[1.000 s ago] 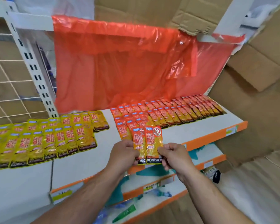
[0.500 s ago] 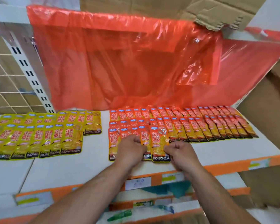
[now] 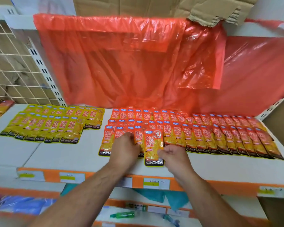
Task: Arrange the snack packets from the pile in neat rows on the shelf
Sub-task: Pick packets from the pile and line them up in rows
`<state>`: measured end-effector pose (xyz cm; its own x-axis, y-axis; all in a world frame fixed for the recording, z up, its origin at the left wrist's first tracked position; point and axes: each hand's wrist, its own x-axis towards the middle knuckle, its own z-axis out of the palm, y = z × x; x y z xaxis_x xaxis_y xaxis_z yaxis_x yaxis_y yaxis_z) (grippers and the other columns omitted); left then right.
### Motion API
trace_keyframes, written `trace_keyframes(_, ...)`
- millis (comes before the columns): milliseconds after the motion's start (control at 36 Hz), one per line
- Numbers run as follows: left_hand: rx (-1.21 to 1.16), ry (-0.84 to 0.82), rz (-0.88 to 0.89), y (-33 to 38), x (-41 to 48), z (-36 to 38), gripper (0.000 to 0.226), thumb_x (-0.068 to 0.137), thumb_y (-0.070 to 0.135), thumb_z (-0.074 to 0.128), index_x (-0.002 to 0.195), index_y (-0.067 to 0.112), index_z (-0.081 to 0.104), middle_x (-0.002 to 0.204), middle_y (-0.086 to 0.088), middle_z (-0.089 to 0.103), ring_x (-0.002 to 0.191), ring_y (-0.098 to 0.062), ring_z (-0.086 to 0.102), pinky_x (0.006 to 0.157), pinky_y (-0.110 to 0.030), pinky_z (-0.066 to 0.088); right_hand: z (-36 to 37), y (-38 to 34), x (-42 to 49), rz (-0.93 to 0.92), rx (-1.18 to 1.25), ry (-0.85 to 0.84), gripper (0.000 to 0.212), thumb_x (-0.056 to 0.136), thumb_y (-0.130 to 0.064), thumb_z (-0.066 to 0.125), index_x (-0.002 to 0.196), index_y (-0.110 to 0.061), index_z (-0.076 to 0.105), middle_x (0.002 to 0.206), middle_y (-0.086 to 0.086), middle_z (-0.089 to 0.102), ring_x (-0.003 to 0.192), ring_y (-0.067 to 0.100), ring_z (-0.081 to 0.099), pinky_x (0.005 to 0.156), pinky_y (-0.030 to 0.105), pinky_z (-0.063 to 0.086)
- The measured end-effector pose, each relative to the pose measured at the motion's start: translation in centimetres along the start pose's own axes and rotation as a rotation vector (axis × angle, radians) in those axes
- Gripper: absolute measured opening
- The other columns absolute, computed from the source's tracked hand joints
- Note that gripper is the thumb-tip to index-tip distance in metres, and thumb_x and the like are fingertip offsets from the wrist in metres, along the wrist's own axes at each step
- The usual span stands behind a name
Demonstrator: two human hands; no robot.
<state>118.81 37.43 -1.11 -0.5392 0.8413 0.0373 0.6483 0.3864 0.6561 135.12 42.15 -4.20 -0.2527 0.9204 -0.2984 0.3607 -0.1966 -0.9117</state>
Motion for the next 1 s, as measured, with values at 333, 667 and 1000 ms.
trace_keyframes(333,0.123,0.008,0.047,-0.4,-0.3,0.8,0.015,0.081,0.019,0.068,0.094,0.012,0.071,0.089,-0.003,0.072,0.077,-0.021,0.064,0.065,-0.024,0.044,-0.4,0.3,0.1,0.003,0.06,-0.034,0.019,0.091,-0.025,0.069,0.076,-0.013,0.067,0.069,0.0,0.063,0.065,0.012,0.054,0.065,0.029,0.041)
trace_keyframes(667,0.181,0.101,0.153,-2.6,-1.6,-0.8,0.032,0.087,0.032,0.064,0.118,0.025,0.067,0.111,-0.003,0.06,0.098,-0.026,0.061,0.075,-0.032,0.049,-0.6,0.5,0.5,0.046,0.012,-0.003,0.022,0.092,-0.027,0.067,0.079,-0.012,0.059,0.071,0.007,0.043,0.055,0.014,0.035,0.052,0.025,0.03)
trace_keyframes(1000,0.154,0.073,0.228,-6.3,-1.1,-2.7,0.031,0.08,0.029,0.07,0.111,0.024,0.072,0.094,-0.002,0.059,0.083,-0.026,0.063,0.069,-0.031,0.051,1.2,-2.4,1.6,-0.061,-0.341,0.181,0.041,0.085,-0.02,0.069,0.053,-0.016,0.044,0.055,0.007,0.039,0.053,0.025,0.046,0.065,0.037,0.051)
